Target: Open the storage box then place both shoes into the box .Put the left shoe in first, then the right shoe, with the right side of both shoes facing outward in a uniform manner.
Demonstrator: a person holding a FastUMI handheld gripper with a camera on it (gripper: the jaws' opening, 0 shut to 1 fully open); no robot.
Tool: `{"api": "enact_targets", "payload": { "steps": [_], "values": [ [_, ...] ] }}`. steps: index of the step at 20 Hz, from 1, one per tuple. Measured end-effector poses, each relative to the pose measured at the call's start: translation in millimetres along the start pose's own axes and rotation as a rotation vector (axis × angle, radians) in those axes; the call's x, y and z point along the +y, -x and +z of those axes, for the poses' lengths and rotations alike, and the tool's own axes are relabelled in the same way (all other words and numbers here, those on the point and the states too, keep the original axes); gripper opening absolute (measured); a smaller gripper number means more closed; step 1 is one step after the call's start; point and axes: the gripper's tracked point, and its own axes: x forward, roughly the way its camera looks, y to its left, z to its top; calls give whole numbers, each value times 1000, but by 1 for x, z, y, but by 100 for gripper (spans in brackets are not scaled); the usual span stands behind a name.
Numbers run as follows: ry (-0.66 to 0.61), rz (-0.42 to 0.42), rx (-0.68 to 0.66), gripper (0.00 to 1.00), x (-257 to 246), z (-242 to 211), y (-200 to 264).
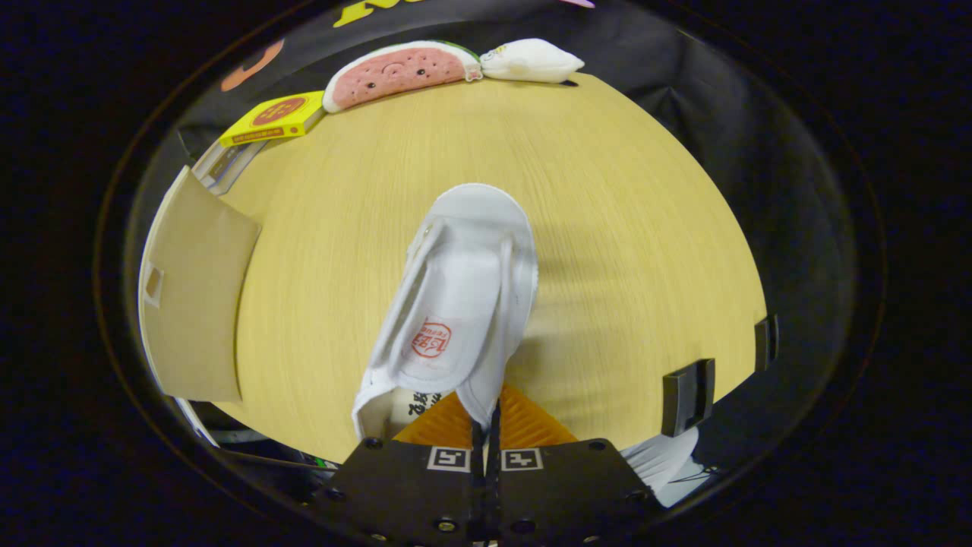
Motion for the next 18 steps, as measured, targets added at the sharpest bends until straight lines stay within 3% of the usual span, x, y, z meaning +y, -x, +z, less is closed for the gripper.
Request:
{"api": "enact_targets", "payload": {
  "steps": [4, 7, 13, 18],
  "values": [
    [-126, 192, 50, 0, 16, -4, 8],
    [-132, 211, 1, 0, 17, 9, 29],
    [-133, 361, -81, 0, 74, 36, 108],
    [-133, 404, -28, 0, 105, 24, 105]
  ]
}}
